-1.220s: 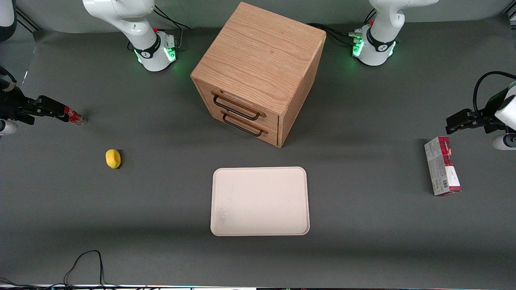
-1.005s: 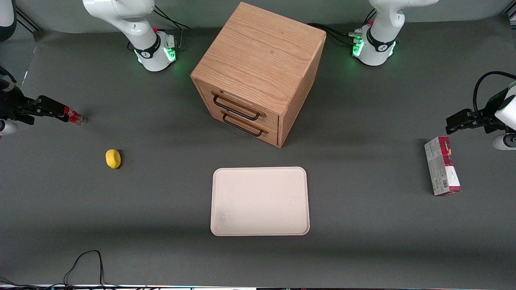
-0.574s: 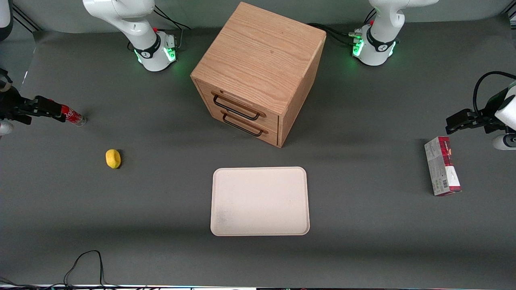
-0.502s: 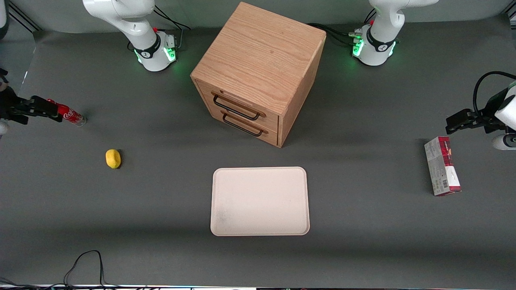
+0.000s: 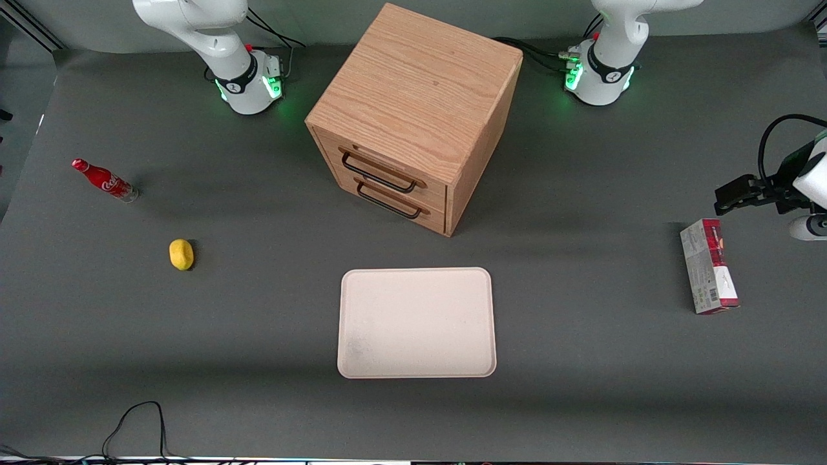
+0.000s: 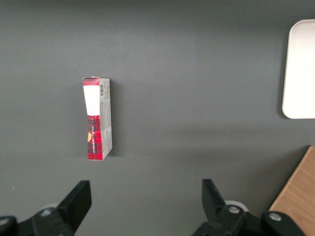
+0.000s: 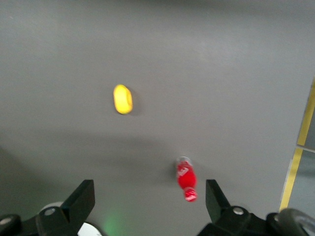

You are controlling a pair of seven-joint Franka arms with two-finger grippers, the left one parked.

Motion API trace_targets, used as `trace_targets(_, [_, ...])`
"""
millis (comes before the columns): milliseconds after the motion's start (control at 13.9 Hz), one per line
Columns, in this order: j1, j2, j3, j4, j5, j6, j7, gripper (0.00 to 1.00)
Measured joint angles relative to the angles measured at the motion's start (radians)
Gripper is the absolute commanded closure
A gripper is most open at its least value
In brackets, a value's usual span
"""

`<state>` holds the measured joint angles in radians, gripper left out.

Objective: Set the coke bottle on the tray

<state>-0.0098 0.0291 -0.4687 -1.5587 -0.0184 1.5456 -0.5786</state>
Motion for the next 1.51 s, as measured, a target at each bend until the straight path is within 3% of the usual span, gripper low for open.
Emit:
trace_targets(215, [-0.002, -0.035, -0.084, -0.068, -0.007, 0.031, -0.065, 0.0])
trace_targets(789, [-0.02, -0.448, -0.149, -0.487, -0.186, 0.151, -0.052, 0.0])
trace_targets(1148, [-0.021, -0.517, -0.247, -0.611, -0.311, 0.237, -0.057, 0.0])
trace_targets(1507, [0.001, -0.542, -0.253, -0.711, -0.335, 0.311, -0.072, 0.0])
